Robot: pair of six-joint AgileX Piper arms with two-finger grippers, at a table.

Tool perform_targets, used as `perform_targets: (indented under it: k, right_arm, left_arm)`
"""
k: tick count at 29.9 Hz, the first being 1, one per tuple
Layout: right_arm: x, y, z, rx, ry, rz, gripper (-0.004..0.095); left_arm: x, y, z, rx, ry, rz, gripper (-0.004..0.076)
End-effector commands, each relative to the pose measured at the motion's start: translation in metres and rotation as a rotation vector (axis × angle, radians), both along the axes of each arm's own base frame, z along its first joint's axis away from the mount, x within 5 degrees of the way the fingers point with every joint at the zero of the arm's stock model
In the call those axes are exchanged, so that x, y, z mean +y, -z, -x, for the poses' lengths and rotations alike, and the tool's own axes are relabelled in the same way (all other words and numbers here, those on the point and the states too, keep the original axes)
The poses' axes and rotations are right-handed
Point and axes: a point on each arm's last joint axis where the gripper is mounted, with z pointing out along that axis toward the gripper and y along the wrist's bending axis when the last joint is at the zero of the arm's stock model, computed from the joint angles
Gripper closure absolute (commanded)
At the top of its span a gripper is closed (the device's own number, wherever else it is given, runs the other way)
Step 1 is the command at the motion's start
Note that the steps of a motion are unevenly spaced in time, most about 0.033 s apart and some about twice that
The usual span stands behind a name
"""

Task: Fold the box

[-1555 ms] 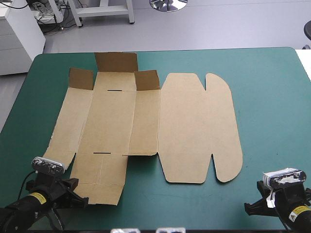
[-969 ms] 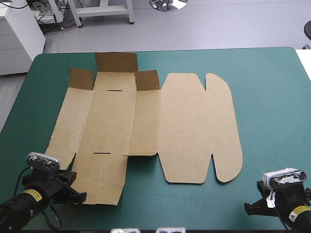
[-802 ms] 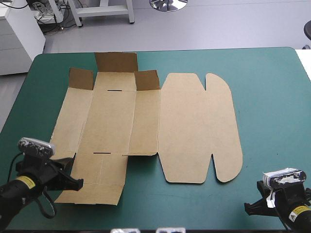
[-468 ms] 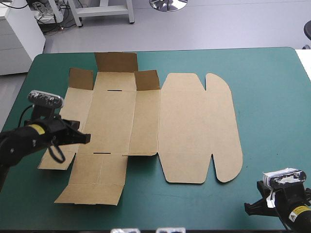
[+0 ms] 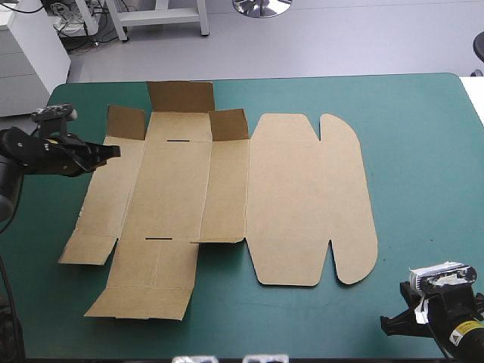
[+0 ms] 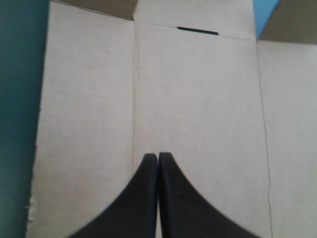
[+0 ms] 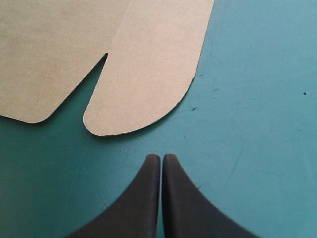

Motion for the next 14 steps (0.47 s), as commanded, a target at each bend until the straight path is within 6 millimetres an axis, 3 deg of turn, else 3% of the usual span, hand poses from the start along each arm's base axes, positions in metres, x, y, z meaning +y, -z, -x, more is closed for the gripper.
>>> perform_targets:
  k: [1,5,8,14]
  right_arm:
    - [0.000,-0.011,-0.004,-0.069,0.010,-0.009,0.0908]
    - [0.000,-0.011,-0.004,-0.069,0.010,-0.009,0.0908]
    - [0.000,-0.011,-0.004,-0.069,0.010,-0.009,0.0908]
    - [0.000,-0.011,-0.004,-0.069,0.009,-0.007,0.0908]
  left_arm:
    - [0.032,-0.014,-0.001,-0.088,-0.067,0.089,0.0734]
    - [0.072,0.004,0.003,-0.013,-0.116,0.102,0.0734]
    - [0.092,0.016,0.007,0.037,-0.104,0.093,0.0734]
    - [0.109,0.041,0.002,0.108,-0.075,0.082,0.0734]
